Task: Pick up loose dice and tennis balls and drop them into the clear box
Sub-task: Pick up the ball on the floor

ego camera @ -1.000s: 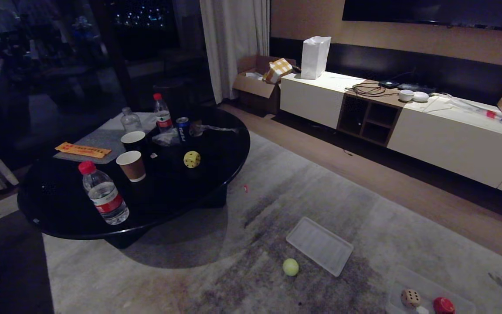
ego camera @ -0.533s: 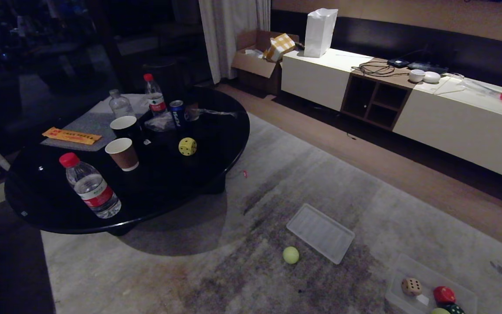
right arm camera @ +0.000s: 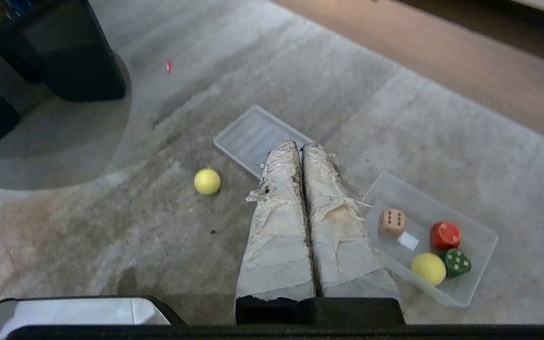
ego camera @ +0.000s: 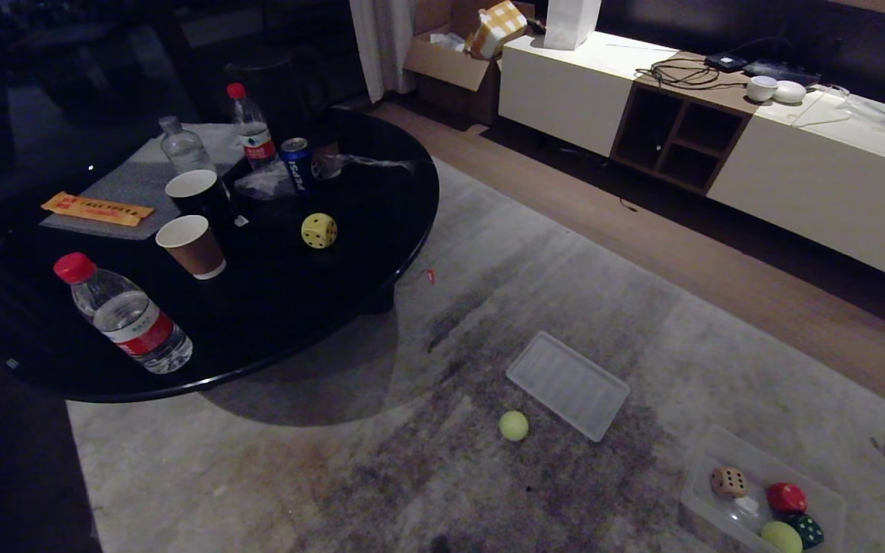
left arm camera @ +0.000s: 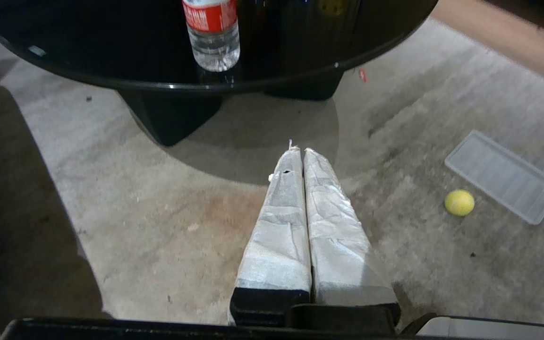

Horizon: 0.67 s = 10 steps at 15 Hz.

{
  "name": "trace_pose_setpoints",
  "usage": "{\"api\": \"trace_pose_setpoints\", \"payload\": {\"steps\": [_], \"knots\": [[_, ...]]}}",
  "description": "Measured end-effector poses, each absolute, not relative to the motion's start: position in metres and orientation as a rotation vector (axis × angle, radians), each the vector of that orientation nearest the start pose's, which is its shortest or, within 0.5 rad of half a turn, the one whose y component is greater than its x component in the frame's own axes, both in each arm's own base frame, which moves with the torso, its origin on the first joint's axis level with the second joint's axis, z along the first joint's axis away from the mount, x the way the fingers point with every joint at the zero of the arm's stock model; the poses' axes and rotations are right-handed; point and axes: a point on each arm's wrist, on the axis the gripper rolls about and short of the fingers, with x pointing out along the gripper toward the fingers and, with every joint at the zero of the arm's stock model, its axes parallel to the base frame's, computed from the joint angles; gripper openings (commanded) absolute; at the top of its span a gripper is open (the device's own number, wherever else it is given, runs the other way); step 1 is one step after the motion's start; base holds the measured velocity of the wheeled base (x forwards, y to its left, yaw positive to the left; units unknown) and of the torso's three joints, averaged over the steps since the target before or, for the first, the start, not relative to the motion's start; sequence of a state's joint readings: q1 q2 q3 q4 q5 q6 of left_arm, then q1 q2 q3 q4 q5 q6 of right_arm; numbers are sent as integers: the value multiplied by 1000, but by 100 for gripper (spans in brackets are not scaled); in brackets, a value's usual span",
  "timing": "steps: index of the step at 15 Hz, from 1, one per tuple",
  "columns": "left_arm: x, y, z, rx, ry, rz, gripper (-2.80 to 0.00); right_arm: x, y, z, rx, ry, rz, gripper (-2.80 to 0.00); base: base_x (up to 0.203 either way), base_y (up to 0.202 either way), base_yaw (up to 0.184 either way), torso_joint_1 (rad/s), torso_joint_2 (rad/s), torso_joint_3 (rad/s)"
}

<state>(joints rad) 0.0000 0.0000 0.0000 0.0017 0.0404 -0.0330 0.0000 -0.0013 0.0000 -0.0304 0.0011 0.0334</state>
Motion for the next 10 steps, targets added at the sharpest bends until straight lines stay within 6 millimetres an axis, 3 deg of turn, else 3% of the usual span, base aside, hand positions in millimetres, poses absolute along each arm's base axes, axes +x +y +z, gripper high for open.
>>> {"api": "trace_pose_setpoints", "payload": {"steps": [10], "knots": [[-23,1,75,-33,1,41,-280,-23,0,78,35,-30,1,-280,0,0,0,3,0,-196]]}}
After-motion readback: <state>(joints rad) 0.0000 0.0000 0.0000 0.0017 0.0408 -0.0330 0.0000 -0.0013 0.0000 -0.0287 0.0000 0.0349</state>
